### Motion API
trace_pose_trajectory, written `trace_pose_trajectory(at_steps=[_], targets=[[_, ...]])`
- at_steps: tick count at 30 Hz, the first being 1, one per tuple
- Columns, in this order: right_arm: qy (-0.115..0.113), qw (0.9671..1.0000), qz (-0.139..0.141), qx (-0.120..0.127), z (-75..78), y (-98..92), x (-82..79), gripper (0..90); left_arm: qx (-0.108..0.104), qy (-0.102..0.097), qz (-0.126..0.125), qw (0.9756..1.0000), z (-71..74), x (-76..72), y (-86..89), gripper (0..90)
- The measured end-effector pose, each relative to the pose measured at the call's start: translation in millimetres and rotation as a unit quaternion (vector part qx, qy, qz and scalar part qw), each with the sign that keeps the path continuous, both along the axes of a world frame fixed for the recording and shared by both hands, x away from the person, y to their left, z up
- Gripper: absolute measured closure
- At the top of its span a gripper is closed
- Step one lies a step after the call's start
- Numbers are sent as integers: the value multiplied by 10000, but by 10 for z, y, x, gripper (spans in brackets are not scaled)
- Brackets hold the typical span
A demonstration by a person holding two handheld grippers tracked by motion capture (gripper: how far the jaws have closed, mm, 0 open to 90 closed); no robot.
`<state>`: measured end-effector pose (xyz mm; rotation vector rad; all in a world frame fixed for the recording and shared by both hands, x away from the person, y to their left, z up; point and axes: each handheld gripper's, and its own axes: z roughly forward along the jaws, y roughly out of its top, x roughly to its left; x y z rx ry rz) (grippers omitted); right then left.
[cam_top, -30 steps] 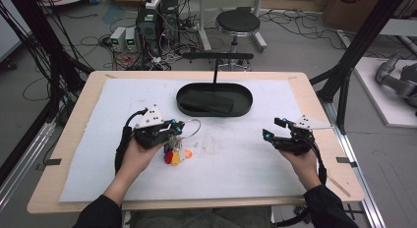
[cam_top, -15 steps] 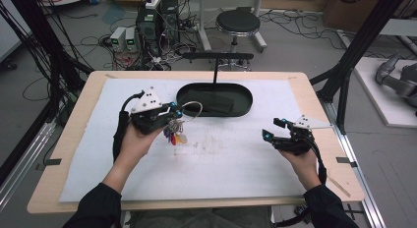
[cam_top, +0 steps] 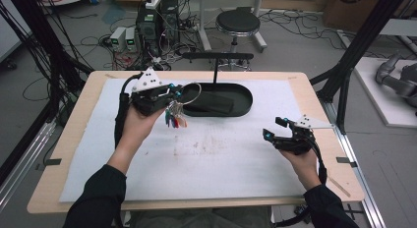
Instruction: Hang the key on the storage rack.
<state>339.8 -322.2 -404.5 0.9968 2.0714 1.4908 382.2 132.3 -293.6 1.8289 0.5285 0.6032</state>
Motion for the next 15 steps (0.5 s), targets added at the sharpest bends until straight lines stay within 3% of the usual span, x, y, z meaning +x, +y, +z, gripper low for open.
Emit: trace_pose_trajectory(at_steps=[15], targets=[[45, 10000, 33, 22, -10, -6, 17, 221, 96, -94, 226, 9997, 199, 407, -152, 867]])
